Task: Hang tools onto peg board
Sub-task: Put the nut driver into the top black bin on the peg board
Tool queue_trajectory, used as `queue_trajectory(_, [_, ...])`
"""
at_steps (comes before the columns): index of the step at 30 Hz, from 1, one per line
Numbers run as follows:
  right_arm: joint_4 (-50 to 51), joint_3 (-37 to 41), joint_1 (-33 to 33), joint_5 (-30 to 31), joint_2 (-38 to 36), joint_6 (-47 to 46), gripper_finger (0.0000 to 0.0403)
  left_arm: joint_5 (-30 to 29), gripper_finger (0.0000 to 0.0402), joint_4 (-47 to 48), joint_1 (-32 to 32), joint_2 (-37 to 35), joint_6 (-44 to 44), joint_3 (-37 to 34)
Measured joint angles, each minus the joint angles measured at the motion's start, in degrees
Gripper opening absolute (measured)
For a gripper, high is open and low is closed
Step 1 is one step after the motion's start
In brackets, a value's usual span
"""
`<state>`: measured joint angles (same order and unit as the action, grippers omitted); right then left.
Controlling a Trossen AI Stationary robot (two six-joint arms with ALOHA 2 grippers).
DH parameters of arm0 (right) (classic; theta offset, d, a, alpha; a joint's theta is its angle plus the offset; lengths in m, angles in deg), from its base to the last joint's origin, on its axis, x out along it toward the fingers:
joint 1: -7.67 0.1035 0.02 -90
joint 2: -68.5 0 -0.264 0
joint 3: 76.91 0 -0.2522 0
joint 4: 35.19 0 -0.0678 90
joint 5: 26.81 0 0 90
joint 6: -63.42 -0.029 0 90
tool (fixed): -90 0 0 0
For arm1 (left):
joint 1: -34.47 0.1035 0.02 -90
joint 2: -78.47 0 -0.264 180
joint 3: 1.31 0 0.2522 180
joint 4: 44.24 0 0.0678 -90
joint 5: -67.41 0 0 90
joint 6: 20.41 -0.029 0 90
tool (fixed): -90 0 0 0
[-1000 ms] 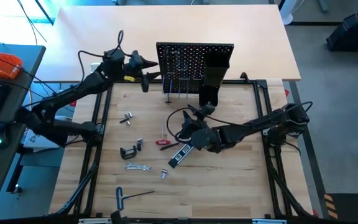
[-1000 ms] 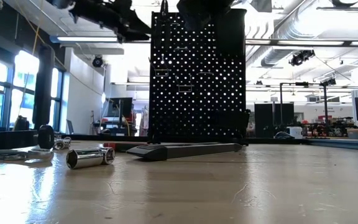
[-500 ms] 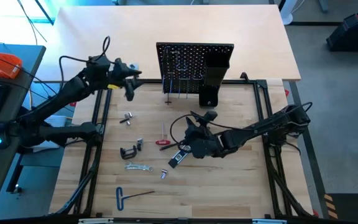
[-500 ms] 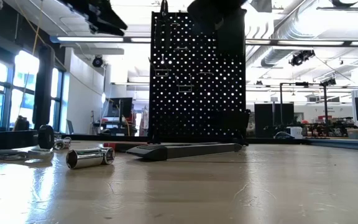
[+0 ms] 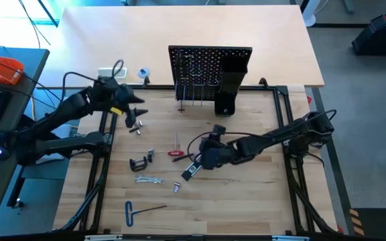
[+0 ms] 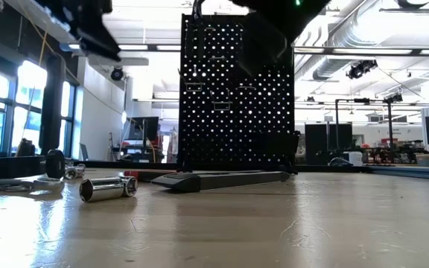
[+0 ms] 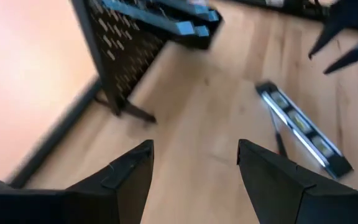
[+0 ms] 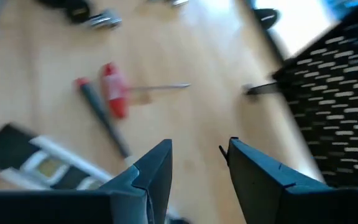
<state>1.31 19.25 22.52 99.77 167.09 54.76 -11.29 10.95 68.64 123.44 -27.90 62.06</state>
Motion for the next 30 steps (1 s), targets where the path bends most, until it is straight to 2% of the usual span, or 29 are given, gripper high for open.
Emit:
queue_trajectory(4, [-7.98,4.88,-1.14,-7.52,0.02,0.6,0.0149,0.75,0.0225,-0.97,-3.15,-1.78,1.75,-6.59])
queue_trajectory(7, [-17.64,9.13,-2.24,-12.19,0.02,2.87,0.0149,2.41,0.0225,-2.73,-5.82,-2.25,2.98,-11.55])
queue_trajectory(11, [-29.52,13.8,-4.23,-18.11,0.07,5.76,0.0149,4.22,0.0225,-9.29,-10.1,-2.12,6.13,-16.46])
queue_trajectory(13, [-32.14,14.65,-5.44,-20.6,0.76,6.15,0.0149,4.74,0.0225,-13.41,-12.42,-2.19,7.61,-18.02])
queue_trajectory(19, [-32.03,10.93,-8.93,-28.51,7.96,7.5,0.0149,4.69,0.0225,-20.51,-18.11,-2.19,11.84,-21.33])
queue_trajectory(24, [-27.29,5.04,-10.82,-31.66,15.09,9.67,0.0149,3.68,0.0225,-22.12,-21.11,-1.96,13.93,-22.87])
queue_trajectory(30, [-19.37,-1.53,-11.92,-33.92,19.78,12.13,0.0149,3.0,0.0225,-22.13,-24.5,-1.69,15.39,-23.0])
